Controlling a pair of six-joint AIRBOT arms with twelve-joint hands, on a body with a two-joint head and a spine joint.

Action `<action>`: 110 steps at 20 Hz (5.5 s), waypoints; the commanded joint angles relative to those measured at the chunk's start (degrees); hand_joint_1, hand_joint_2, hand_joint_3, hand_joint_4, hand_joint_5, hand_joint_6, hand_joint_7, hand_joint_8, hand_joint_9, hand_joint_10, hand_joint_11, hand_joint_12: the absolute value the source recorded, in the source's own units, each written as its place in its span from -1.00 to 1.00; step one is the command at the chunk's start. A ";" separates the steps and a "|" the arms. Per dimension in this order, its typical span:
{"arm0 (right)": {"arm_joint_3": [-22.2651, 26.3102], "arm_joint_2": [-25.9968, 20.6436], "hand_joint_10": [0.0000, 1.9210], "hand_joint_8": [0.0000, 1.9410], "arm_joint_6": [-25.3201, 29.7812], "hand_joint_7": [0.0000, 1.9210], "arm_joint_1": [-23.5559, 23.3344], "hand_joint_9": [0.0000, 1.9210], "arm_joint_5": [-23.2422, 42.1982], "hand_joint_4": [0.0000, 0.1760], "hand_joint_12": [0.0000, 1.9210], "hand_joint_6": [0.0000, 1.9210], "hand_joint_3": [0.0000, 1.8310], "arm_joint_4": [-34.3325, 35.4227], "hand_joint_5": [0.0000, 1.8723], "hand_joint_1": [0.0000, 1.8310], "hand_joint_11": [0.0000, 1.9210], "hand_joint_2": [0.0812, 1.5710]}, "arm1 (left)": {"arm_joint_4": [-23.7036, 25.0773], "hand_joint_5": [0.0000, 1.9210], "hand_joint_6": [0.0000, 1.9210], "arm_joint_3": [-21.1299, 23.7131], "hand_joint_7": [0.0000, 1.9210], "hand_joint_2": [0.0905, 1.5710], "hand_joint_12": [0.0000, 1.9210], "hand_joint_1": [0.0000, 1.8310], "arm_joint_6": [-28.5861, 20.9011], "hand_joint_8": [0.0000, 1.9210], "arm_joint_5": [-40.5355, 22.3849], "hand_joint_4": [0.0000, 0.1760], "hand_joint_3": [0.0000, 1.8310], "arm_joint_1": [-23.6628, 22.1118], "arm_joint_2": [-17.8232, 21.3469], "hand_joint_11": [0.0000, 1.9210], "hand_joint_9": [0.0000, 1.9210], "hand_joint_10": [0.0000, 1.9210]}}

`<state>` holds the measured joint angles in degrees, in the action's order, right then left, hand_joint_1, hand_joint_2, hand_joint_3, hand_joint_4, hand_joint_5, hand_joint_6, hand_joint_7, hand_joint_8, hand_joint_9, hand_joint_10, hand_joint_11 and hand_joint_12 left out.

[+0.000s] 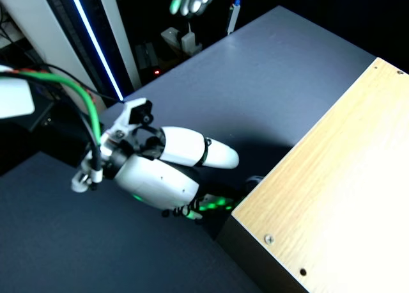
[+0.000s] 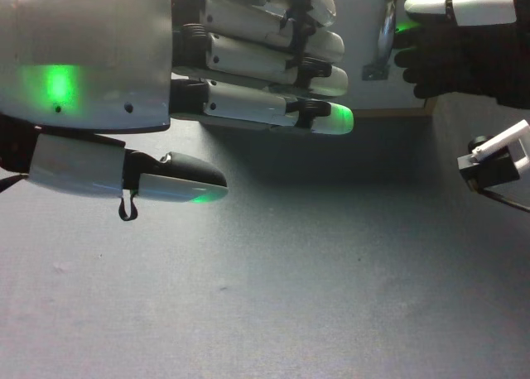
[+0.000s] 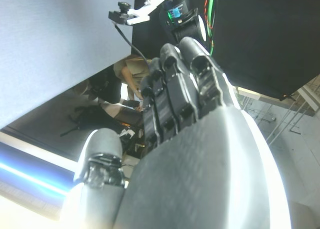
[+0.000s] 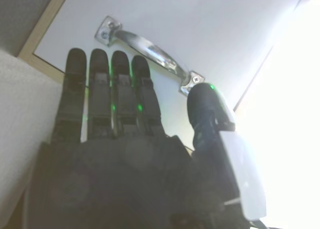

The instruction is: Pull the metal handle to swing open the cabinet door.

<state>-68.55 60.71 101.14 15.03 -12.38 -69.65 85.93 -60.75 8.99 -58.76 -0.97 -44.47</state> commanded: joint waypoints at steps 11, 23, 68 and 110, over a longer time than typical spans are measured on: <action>5.56 -4.33 -1.00 -1.00 0.85 -0.72 2.00 -0.75 4.15 -1.00 -0.31 -1.00 -1.00 -0.65 -0.76 -1.00 -1.00 0.84 | -5.72 -0.61 -0.99 -0.07 -0.57 1.00 -0.16 -1.00 0.47 -0.99 -1.47 -1.00 -0.99 -0.59 0.44 -0.98 -0.61 -0.99; 3.01 -3.49 -1.00 -1.00 0.85 -0.71 2.65 -0.73 4.38 -1.00 -0.24 -1.00 -1.00 -1.50 -0.75 -1.00 -1.00 0.85 | -5.72 -0.62 -0.99 -0.07 -0.58 1.00 -0.17 -1.00 0.47 -1.00 -1.47 -1.00 -0.99 -0.59 0.44 -0.99 -0.61 -1.00; 6.37 -3.45 -1.00 -1.00 0.56 -0.72 4.84 -0.73 14.52 -1.00 -0.27 -1.00 -1.00 -0.76 -0.75 -1.00 -1.00 0.85 | -5.72 -0.60 -1.00 -0.07 -0.54 1.00 -0.17 -1.00 0.47 -1.00 -1.47 -1.00 -0.98 -0.59 0.44 -0.96 -0.57 -0.99; 5.76 -17.62 -1.00 -1.00 -1.55 -0.71 13.98 -0.73 38.93 -1.00 -0.24 -1.00 -1.00 0.61 -0.75 -1.00 -1.00 0.87 | -5.73 -0.60 -1.00 -0.07 -0.55 1.00 -0.18 -1.00 0.47 -1.00 -1.46 -1.00 -0.98 -0.59 0.43 -0.96 -0.57 -1.00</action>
<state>-62.81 43.44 99.11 29.61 23.29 -71.59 85.93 -60.75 8.99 -58.78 -0.97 -44.45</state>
